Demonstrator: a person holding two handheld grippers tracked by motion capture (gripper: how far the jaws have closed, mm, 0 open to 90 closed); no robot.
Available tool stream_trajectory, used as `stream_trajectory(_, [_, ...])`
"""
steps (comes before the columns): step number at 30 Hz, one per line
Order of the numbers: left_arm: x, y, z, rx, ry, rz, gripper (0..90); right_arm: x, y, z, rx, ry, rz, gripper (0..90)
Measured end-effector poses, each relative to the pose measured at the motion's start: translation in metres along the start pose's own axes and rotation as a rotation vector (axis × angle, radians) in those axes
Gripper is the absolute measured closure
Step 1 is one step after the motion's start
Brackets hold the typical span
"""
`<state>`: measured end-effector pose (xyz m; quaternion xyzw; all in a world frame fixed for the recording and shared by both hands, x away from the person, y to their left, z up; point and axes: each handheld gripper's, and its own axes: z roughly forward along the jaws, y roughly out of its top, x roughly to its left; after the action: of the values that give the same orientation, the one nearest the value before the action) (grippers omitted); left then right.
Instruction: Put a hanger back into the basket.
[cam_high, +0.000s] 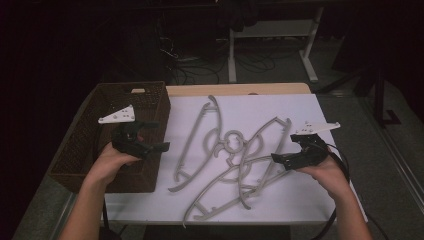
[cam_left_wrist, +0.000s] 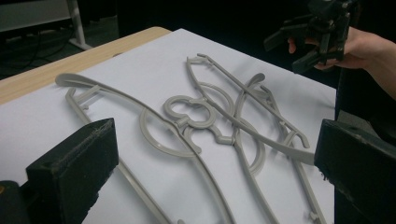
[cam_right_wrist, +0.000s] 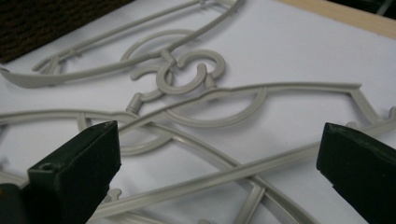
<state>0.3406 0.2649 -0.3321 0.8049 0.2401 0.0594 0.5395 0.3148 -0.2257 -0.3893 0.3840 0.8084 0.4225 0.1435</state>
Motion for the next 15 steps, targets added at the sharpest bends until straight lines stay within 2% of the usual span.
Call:
stream_trajectory(3, [-0.002,0.003,0.005,0.003,-0.007,0.002,0.0,-0.002,-0.003,0.003,0.004,-0.004,0.014,0.0])
stream_trajectory(8, [-0.006,0.010,0.015,-0.001,-0.011,-0.007,0.0,-0.002,-0.004,0.006,0.013,-0.002,0.006,0.0])
stream_trajectory(15, [-0.017,0.019,0.041,0.021,-0.027,-0.005,0.0,-0.003,-0.009,0.006,0.013,-0.004,0.014,0.0])
